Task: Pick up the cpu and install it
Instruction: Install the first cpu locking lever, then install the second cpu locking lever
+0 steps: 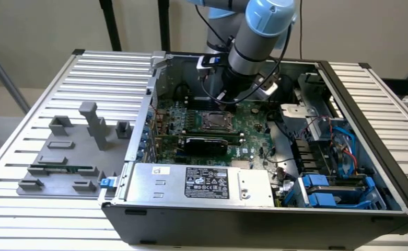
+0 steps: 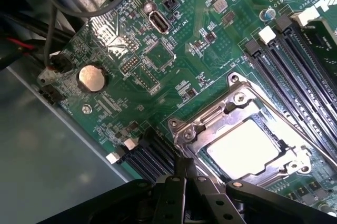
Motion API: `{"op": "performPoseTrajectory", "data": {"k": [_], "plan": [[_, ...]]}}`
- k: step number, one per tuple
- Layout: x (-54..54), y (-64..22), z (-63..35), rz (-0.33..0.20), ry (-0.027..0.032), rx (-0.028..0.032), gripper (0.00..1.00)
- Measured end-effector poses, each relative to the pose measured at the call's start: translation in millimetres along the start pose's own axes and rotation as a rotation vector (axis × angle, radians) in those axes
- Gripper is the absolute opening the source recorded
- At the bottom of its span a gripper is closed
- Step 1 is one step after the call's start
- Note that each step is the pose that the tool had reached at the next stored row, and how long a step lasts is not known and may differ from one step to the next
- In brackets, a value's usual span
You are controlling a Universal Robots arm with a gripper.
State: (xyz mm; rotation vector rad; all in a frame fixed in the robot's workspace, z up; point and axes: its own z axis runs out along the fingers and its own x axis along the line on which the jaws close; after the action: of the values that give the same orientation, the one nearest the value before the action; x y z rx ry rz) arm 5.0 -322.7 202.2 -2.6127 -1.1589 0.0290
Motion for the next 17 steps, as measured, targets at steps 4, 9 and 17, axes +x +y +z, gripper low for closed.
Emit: {"op": "performPoseTrajectory", "data": {"k": [4,9,17], "plan": [[-0.4,0.1,-1.2,0.000,0.0001,0.0015,0.11],[-0.4,0.1,-1.3,0.000,0.0009,0.0026,0.11],[-0.4,0.1,-1.3,0.000,0.0028,0.0044,0.11]]}}
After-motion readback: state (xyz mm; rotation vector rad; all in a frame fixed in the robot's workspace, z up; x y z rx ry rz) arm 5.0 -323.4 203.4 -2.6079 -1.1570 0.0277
